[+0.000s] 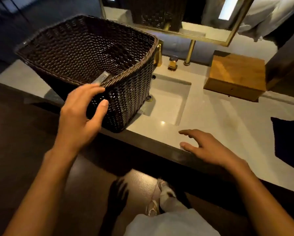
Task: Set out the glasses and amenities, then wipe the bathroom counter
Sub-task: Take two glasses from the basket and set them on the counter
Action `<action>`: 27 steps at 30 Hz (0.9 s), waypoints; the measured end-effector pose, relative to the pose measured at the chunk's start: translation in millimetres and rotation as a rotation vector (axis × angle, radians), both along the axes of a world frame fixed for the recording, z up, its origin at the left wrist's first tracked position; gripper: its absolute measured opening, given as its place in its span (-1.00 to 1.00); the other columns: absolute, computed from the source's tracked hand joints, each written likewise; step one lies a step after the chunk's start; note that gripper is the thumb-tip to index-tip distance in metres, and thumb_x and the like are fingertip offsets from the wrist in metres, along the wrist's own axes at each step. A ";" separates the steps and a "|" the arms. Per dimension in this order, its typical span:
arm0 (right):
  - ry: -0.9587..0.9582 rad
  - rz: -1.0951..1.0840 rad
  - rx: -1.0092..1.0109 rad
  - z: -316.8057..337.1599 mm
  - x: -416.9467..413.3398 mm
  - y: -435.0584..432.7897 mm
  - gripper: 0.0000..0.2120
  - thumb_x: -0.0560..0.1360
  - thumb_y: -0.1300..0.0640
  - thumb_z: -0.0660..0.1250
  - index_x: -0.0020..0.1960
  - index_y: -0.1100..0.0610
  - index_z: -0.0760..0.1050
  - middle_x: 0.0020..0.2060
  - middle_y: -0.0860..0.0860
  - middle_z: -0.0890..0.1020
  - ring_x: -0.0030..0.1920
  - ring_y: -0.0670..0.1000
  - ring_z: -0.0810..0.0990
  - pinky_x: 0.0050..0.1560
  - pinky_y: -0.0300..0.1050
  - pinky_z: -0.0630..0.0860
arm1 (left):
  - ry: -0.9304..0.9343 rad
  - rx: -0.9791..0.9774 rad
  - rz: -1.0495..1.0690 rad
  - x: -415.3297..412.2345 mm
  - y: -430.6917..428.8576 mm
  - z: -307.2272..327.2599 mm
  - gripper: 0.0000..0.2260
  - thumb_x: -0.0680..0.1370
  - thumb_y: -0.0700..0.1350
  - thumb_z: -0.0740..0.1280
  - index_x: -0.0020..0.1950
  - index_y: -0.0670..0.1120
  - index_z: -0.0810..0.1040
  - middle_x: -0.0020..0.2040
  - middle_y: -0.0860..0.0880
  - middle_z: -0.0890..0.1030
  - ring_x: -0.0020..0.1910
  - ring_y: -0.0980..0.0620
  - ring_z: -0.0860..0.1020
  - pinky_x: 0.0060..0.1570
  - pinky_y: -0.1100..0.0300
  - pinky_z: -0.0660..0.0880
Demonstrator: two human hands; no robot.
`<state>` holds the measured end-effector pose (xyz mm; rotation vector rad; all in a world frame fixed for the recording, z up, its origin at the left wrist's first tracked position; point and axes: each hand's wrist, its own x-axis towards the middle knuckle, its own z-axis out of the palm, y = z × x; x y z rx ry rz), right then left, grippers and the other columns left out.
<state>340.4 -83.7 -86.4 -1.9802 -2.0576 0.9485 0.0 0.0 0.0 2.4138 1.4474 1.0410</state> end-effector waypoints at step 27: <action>-0.147 0.453 0.586 65.6 -54.4 293.7 -0.44 0.58 -0.25 -0.12 0.14 -0.14 0.63 0.11 -0.14 0.65 0.19 0.01 0.54 0.22 0.04 0.31 | 0.286 -0.413 0.499 32.3 61.8 -10.5 -0.26 0.55 0.40 -0.30 0.44 0.18 0.47 0.50 0.16 0.41 0.65 0.09 0.03 0.63 0.03 -0.17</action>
